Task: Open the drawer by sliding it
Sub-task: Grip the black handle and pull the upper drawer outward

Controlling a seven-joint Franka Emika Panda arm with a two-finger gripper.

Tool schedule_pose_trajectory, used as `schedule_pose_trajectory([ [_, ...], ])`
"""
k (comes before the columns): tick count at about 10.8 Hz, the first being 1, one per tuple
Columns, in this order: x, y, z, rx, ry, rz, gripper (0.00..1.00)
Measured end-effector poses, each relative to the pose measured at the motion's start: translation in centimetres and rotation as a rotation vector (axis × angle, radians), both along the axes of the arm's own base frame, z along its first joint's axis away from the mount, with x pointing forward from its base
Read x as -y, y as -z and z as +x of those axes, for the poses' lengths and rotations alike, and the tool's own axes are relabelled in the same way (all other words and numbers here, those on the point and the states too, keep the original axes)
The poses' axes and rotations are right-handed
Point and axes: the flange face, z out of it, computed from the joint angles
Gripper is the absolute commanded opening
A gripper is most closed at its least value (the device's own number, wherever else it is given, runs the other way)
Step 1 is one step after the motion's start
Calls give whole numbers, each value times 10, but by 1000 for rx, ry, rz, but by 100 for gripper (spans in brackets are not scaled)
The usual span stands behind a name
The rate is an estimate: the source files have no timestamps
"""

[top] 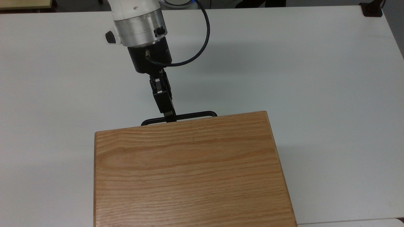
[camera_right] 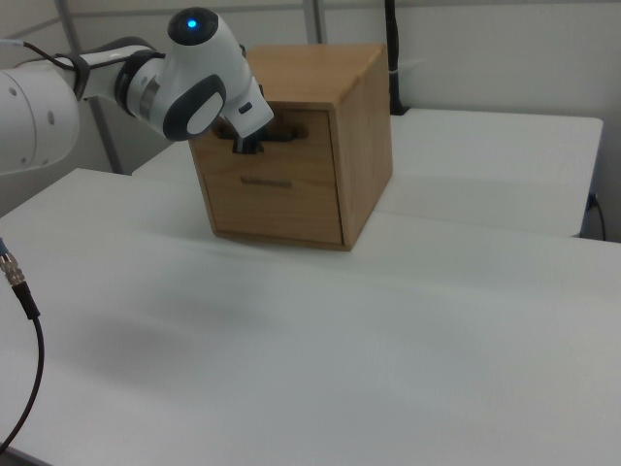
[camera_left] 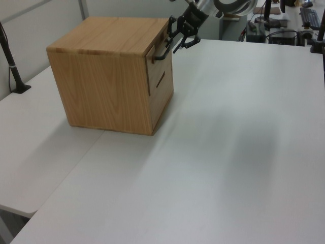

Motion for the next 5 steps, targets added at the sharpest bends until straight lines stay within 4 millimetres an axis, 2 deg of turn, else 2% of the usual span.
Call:
schedule_pose_trajectory([
  [2,1,2,2,2,2,-1,7],
  [3,2,-1,2,7,4,-1,2],
  [5,5,-5,2,11,6,0,0],
])
